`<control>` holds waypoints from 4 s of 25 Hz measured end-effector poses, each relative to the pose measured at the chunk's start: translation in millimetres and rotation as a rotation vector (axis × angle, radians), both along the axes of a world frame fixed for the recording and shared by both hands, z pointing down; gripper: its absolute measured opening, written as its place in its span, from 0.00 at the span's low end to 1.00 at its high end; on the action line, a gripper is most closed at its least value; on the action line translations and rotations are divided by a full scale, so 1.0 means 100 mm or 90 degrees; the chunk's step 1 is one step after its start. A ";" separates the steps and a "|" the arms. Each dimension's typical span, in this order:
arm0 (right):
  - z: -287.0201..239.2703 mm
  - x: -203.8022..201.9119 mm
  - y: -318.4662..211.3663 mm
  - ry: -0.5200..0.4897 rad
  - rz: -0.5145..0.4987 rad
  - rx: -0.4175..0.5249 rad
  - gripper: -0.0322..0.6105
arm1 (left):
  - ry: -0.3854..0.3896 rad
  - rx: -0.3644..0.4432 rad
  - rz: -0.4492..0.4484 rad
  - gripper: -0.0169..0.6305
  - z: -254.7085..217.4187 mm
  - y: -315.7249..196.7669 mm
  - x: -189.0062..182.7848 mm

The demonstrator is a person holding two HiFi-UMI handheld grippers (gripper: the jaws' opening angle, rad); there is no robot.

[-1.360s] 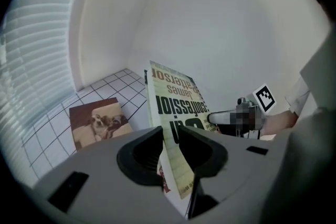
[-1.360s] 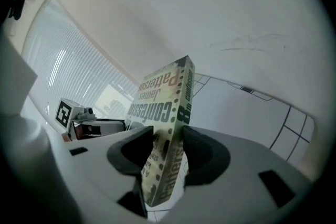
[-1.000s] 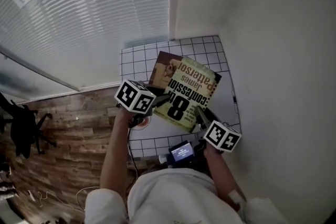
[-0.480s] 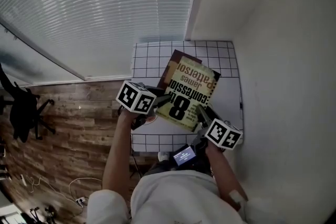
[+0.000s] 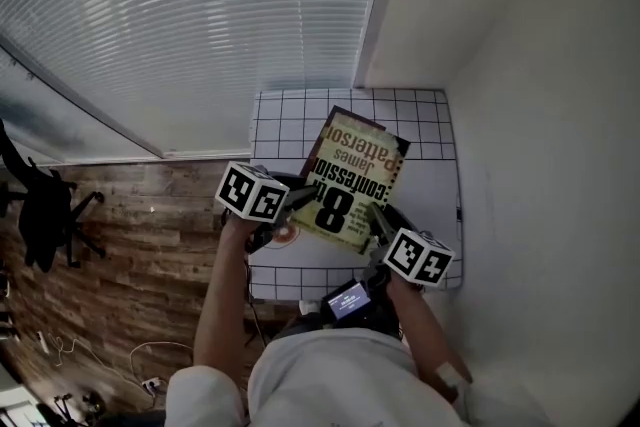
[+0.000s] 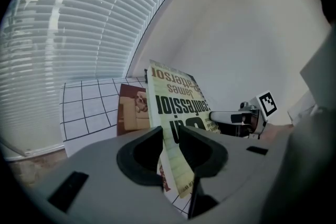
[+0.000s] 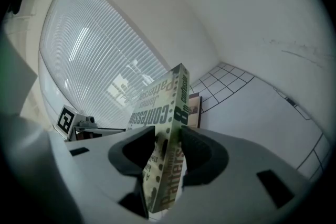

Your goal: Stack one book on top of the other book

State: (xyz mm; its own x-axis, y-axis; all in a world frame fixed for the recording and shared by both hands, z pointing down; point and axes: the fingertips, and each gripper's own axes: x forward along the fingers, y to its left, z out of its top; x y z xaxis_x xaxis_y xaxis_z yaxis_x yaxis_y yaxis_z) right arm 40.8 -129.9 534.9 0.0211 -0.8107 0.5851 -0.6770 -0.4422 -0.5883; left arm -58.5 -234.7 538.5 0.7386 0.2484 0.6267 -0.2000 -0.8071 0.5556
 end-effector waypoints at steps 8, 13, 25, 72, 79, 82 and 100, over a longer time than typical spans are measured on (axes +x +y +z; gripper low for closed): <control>0.23 0.16 -0.05 -0.023 -0.006 -0.020 0.30 | -0.031 -0.012 0.004 0.18 0.22 -0.05 0.16; 0.38 0.23 -0.09 -0.040 -0.007 -0.039 0.30 | -0.050 -0.024 0.003 0.18 0.36 -0.10 0.24; 0.72 0.35 -0.29 -0.072 -0.032 -0.057 0.30 | -0.093 -0.031 -0.014 0.18 0.68 -0.27 0.34; 1.18 0.49 -0.78 0.038 -0.090 -0.091 0.40 | -0.160 0.194 -0.054 0.21 1.06 -0.79 0.46; 1.07 0.52 -0.76 0.072 -0.095 -0.091 0.31 | -0.155 0.246 -0.068 0.13 0.97 -0.81 0.43; 0.99 0.56 -0.74 0.094 -0.097 -0.079 0.29 | -0.131 0.254 -0.102 0.12 0.87 -0.80 0.40; 0.33 0.44 -0.57 0.202 -0.175 0.043 0.06 | 0.018 0.273 -0.223 0.04 0.27 -0.41 0.00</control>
